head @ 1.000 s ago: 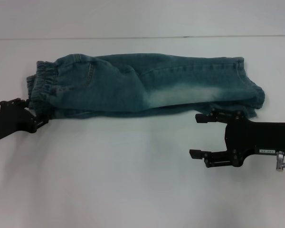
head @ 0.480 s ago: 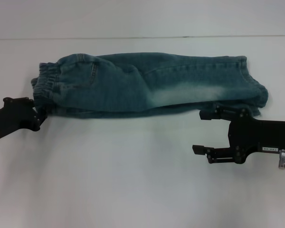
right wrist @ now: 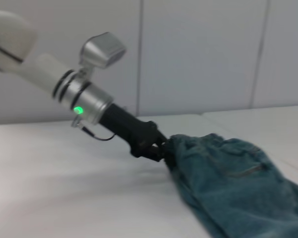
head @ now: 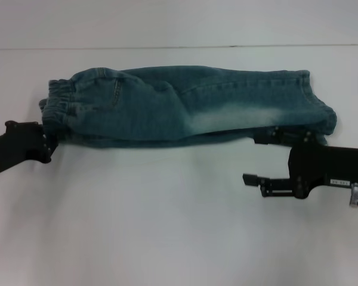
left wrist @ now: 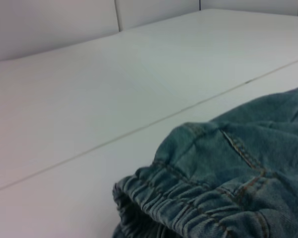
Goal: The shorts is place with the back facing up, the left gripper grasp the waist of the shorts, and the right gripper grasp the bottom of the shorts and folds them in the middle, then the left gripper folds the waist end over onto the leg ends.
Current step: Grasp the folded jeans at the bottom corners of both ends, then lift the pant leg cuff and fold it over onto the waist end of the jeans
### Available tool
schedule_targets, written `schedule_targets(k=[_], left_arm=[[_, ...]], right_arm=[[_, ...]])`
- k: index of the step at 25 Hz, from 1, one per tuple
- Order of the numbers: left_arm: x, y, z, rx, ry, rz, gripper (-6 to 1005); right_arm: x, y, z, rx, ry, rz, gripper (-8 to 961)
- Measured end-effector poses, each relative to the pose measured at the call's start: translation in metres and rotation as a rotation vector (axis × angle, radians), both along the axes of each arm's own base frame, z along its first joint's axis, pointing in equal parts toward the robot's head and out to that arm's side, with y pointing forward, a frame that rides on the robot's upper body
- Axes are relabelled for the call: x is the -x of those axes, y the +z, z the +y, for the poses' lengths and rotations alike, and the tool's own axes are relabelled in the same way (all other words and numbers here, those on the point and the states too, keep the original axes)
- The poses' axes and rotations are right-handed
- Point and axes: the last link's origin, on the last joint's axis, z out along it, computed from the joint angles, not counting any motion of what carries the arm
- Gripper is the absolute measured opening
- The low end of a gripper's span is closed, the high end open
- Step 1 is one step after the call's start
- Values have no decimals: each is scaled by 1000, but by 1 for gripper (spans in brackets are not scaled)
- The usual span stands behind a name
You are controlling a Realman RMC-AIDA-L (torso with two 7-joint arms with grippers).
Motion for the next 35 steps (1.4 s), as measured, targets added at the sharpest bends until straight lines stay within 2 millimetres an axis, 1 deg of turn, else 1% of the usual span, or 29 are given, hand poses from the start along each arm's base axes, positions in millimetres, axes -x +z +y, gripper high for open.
schedule_targets(k=[3,6,9,15,20,23,25,29,32,35], left_arm=[[-6,6,5,-4,-7,-6,151],[-18,15,13,-4,-23,-8,141],[-37,23,24,17,-42,7,130],[-72,21,44,83,-81,65,117],[-101,19,58,146,-89,108,112],[-126,21,65,181,-102,131,111],[-142,21,69,201,-114,130,110],[-186,28,77,231,-156,128,108],[-216,29,82,256,-176,130,107],[-245,23,86,280,-194,139,107]], right_arm=[[-3,2,6,-49,-45,28,883],[-7,-1,17,-128,-116,51,882],[-11,-8,25,-190,-162,60,882],[-7,-27,39,-291,-189,88,876],[-2,-45,57,-328,-237,31,650],[2,-56,66,-352,-251,-14,402],[6,-64,70,-358,-244,-42,332],[13,-75,74,-347,-235,-80,191],[14,-80,76,-339,-245,-104,139],[13,-83,78,-340,-257,-127,86]])
